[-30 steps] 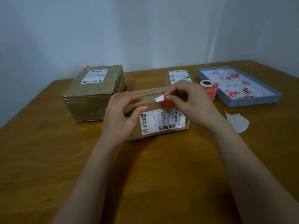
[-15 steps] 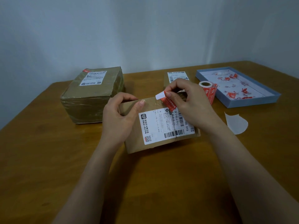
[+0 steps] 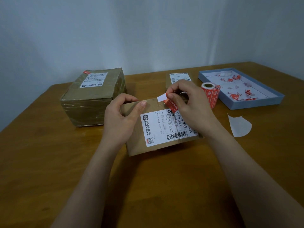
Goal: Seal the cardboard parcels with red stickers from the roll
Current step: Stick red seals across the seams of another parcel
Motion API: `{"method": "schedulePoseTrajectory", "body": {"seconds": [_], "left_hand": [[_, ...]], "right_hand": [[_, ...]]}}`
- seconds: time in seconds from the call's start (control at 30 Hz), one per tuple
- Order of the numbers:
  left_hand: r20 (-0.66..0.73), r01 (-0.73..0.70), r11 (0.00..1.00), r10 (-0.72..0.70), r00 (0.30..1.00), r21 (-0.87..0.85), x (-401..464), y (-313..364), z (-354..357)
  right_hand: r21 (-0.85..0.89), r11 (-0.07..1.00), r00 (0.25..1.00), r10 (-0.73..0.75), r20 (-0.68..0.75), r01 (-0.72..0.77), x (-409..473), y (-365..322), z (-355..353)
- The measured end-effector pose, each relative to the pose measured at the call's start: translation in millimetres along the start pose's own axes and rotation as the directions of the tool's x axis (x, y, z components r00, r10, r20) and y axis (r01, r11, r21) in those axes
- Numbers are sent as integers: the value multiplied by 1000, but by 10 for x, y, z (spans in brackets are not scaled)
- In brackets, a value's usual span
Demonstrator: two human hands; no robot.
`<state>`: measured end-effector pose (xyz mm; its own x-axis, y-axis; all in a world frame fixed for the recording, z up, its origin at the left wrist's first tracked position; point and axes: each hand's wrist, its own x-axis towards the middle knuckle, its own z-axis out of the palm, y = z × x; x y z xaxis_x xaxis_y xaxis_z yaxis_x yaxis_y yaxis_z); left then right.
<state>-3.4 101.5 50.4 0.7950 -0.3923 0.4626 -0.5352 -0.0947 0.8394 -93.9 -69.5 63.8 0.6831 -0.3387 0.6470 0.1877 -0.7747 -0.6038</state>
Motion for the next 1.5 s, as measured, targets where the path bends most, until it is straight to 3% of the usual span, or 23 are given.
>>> {"method": "schedulePoseTrajectory", "body": {"seconds": [0.43,1.13,1.27,1.5], "left_hand": [[-6,-2,1000,2,1000,-10,8,20,13],[2,8,1000,-8,1000,5,52,0,25],[9,18,1000,-18,1000,5,63,7,23],[14,13,1000,-13,1000,6,82,1,17]], "right_hand": [[-2,999,998,-44,-40,44,-1,33,32],[134,991,1000,-19,-14,20,-8,54,-7],[193,980,999,39,1,-38,-23,13,-35],[168,985,999,26,18,-29,-18,13,-61]]}}
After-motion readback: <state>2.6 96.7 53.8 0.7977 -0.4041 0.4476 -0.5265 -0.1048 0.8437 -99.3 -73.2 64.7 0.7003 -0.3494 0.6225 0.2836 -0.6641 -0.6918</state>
